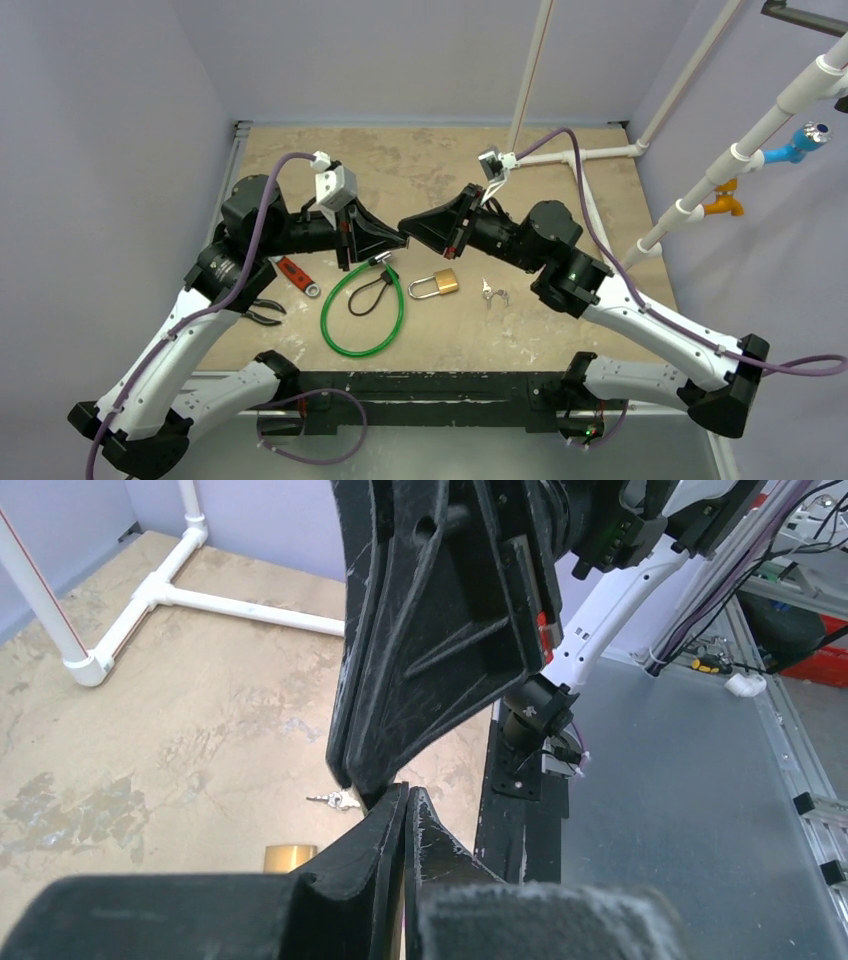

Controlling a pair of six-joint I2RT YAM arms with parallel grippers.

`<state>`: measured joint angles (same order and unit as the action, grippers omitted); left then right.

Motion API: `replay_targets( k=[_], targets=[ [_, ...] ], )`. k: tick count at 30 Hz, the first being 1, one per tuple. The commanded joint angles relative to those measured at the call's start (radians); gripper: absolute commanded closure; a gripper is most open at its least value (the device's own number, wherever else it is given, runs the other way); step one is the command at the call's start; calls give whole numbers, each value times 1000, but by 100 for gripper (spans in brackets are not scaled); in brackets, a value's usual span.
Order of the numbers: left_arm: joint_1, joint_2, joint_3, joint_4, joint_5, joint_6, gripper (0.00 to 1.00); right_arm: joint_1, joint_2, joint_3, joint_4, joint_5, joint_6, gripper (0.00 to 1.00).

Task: Unlock with the key
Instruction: Adjust the key.

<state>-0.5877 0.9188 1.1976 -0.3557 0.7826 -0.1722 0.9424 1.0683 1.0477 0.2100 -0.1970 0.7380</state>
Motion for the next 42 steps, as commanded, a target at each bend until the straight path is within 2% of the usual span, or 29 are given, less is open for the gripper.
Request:
replay_targets(
  k=[1, 2, 3, 4, 5, 10, 13, 19, 21, 26, 32, 39, 42],
  targets=[
    [14, -18, -11, 37, 32, -42, 100, 6, -58, 14, 78, 15, -5, 100],
    [14, -17, -10, 35, 43, -54, 100, 7, -63, 16, 76, 21, -9, 100],
    [14, -18, -6, 33, 56, -71, 87, 7, -66, 22, 71, 25, -16, 100],
    [14, -18, -4, 30, 63, -87, 56, 8, -70, 25, 68, 32, -23, 100],
    [14, -18, -4, 30, 67, -110, 48, 7, -72, 26, 68, 37, -30, 100],
    [14, -22, -14, 76, 125, -204, 40, 9, -65, 34, 83, 28, -32, 100],
    [14, -18, -25, 119, 181, -252, 39, 11, -59, 32, 107, 16, -21, 100],
    [14, -25, -38, 134, 202, -275, 40, 22, -61, 30, 133, 6, -7, 100],
    [14, -26, -39, 139, 199, -285, 44, 24, -60, 32, 130, 4, -9, 100],
    [20, -25, -31, 169, 213, -312, 67, 33, -54, 21, 137, 10, -7, 100],
    [21, -20, -11, 166, 224, -313, 77, 43, -55, 1, 171, 24, -4, 100],
    [25, -19, -4, 149, 182, -299, 78, 53, -45, 7, 169, 15, -6, 100],
    [33, -18, -4, 141, 155, -300, 74, 57, -38, 22, 157, 9, -10, 100]
  ],
)
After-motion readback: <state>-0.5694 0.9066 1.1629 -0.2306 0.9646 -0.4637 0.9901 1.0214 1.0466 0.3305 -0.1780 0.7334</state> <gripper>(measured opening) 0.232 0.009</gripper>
